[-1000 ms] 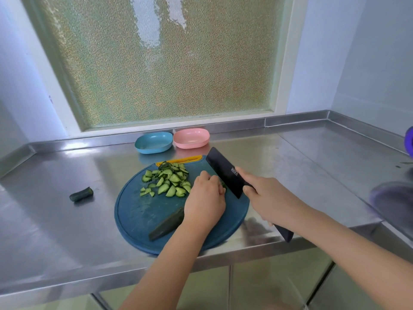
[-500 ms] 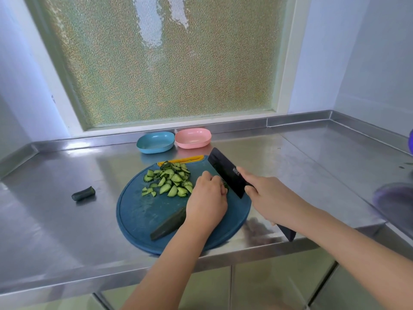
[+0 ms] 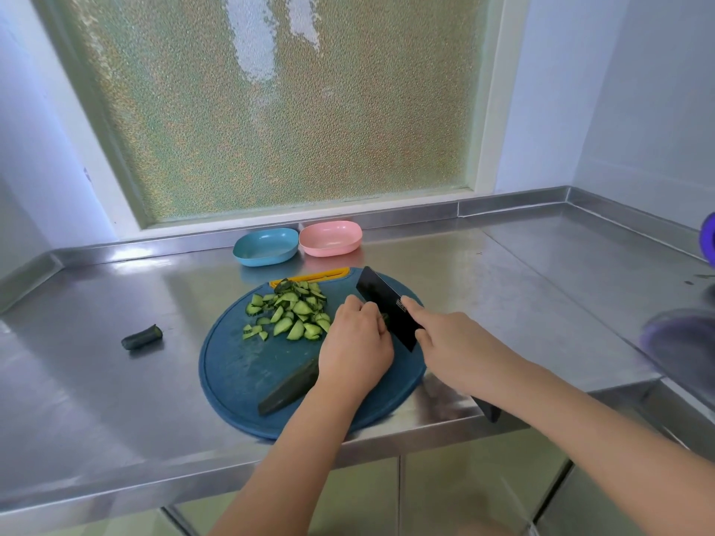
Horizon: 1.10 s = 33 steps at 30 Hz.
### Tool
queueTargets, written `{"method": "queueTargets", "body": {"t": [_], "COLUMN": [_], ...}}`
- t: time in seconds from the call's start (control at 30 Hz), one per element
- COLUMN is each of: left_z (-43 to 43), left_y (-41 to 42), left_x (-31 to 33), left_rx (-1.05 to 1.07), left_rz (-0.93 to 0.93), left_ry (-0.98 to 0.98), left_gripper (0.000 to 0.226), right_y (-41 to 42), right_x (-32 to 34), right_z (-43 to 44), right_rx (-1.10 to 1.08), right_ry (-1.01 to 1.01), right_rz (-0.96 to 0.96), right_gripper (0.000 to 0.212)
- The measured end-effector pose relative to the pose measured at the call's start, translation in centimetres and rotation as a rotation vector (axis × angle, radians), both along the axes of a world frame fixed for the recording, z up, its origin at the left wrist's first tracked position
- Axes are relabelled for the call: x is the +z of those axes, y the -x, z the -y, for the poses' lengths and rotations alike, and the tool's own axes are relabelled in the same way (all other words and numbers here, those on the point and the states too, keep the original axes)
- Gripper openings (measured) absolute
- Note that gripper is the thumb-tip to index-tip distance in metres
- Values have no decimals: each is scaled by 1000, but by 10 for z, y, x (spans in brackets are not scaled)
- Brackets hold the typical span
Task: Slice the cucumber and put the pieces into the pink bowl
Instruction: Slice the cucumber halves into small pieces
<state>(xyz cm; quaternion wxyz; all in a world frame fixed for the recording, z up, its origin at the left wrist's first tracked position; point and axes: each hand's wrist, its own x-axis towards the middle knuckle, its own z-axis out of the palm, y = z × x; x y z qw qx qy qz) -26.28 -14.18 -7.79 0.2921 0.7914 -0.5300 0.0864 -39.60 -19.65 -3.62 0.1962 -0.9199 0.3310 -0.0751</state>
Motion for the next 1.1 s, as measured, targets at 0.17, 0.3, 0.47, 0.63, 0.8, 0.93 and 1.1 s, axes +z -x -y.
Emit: {"method": "queueTargets", "body": {"t": [0.17,0.3,0.47,0.63,0.8,0.93,1.1], "left_z": [2,2,1,1,1,1,2], "left_y": [-1,-1,-1,-2,-1,-2,-3], "left_x": [-2,-2,-1,-1,-1,-2,-3], "left_rx": [-1,1,-7,-5,-9,-9,-8], "left_rz": [32,28,34,31,28,30,27], "left_ry": [4,11,11,6,4,6,2], "left_gripper": [10,12,12,11,12,12,10], "right_y": [7,6,4,4,4,4,4], "right_x": [11,14,11,11,13,14,15], "right_z": [5,4,4,4,4,6,4], "right_rx": [-47,-36,-19,-8,2,-7,2], "right_ry": [-97,-100,-97,-70,-53,-64,-61], "right_rz": [90,132,119,89,67,74,81], "right_gripper": [54,53,54,54,54,53,53]}}
